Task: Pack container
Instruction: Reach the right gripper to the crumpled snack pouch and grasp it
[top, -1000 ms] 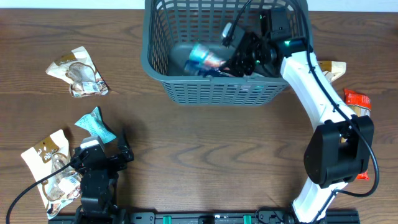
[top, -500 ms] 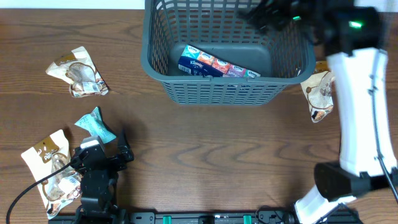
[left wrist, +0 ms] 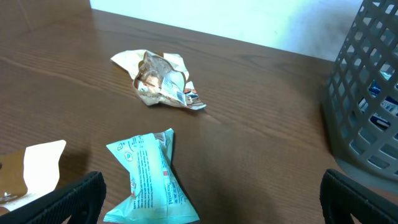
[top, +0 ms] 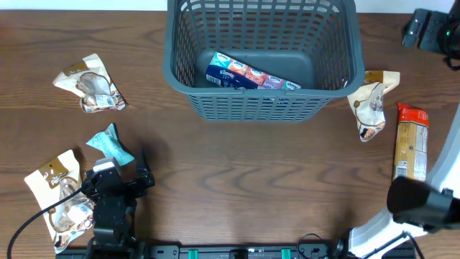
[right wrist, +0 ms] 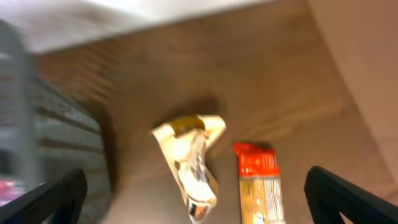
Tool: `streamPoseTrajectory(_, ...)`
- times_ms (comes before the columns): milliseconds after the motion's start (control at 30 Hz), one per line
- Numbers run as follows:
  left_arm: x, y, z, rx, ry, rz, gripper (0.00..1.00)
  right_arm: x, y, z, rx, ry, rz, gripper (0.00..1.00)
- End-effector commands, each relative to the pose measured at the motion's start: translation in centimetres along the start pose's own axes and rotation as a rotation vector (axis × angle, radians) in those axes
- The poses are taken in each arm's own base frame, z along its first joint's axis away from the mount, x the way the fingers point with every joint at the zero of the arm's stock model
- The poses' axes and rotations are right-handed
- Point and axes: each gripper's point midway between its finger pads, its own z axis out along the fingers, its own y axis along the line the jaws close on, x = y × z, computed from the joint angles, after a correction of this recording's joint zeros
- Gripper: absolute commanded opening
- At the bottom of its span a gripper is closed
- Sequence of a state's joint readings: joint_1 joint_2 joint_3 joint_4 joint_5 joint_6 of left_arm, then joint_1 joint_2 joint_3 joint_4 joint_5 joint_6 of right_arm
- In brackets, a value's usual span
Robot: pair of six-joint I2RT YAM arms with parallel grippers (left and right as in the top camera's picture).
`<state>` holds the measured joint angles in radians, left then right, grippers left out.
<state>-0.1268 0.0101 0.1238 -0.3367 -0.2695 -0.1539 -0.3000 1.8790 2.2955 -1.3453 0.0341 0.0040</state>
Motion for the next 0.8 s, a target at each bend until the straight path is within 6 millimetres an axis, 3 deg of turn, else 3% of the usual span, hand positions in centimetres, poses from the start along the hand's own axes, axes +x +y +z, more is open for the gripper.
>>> streamPoseTrajectory(0, 0.4, 0.4, 0.0, -0.019, 0.014, 0.003, 0.99, 1.8, 0.2, 4.7, -0.020, 0.126, -0.010, 0.99)
streamPoseTrajectory(133, 0.4, 0.4, 0.0, -0.019, 0.014, 0.003, 0.99, 4.7, 0.5, 10.4, -0.023, 0.289, -0.018, 0.99)
streamPoseTrajectory(367, 0.4, 0.4, 0.0, -0.018, 0.013, 0.003, 0.99, 10.8, 0.8, 17.6, -0.029, 0.557, -0.026, 0.99)
streamPoseTrajectory(567, 0.4, 0.4, 0.0, -0.019, 0.013, 0.003, 0.99, 13.8, 1.0, 20.6, -0.030, 0.669, -0.030, 0.99)
streamPoseTrajectory(767, 0.4, 0.4, 0.0, -0.019, 0.013, 0.003, 0.99, 14.4, 2.0, 21.1, -0.103, 0.688, -0.088, 0.99)
